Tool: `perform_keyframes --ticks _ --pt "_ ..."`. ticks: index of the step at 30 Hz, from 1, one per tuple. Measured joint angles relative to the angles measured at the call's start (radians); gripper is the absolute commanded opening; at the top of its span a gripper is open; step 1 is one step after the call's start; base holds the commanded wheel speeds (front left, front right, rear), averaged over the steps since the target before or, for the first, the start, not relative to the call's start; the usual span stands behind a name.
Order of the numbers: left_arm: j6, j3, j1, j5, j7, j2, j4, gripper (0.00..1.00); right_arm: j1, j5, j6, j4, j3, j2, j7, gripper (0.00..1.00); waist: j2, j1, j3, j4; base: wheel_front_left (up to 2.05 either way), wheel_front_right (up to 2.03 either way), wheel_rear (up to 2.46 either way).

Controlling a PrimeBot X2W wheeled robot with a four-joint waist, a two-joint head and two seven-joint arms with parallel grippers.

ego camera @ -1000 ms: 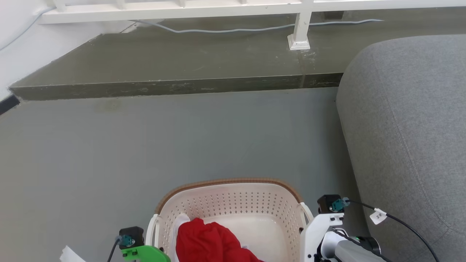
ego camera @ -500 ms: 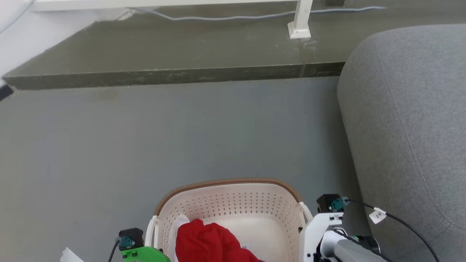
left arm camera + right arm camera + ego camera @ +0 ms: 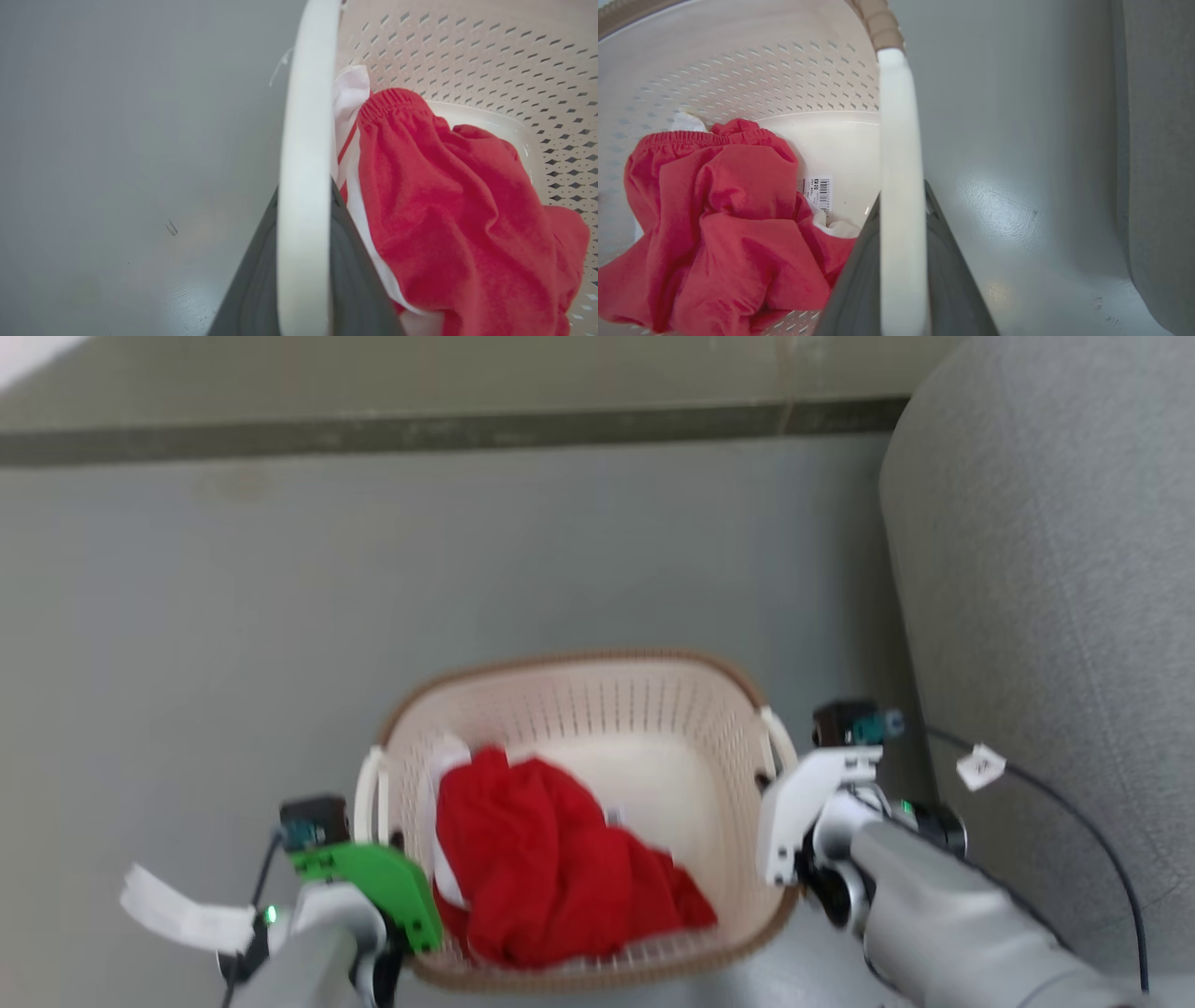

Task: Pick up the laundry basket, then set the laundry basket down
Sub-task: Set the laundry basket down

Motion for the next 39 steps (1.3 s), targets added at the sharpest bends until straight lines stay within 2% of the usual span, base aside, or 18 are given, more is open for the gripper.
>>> perform_keyframes --ticks 13,39 --pt "0.011 0.012 -0.164 0.012 -0.033 0.022 -0.017 0.00 -0.160 0.014 -0.001 -0.015 -0.030 -0.002 -0.050 0.00 0.0000 0.0001 0.177 0.001 0.00 0.00 0.00" --pt "0.035 0.016 -0.466 0.062 -0.058 0.020 -0.044 0.00 -0.491 -0.025 0.001 0.091 -0.058 -0.007 -0.108 0.00 0.0000 0.0002 0.562 0.027 0.00 0.00 0.00"
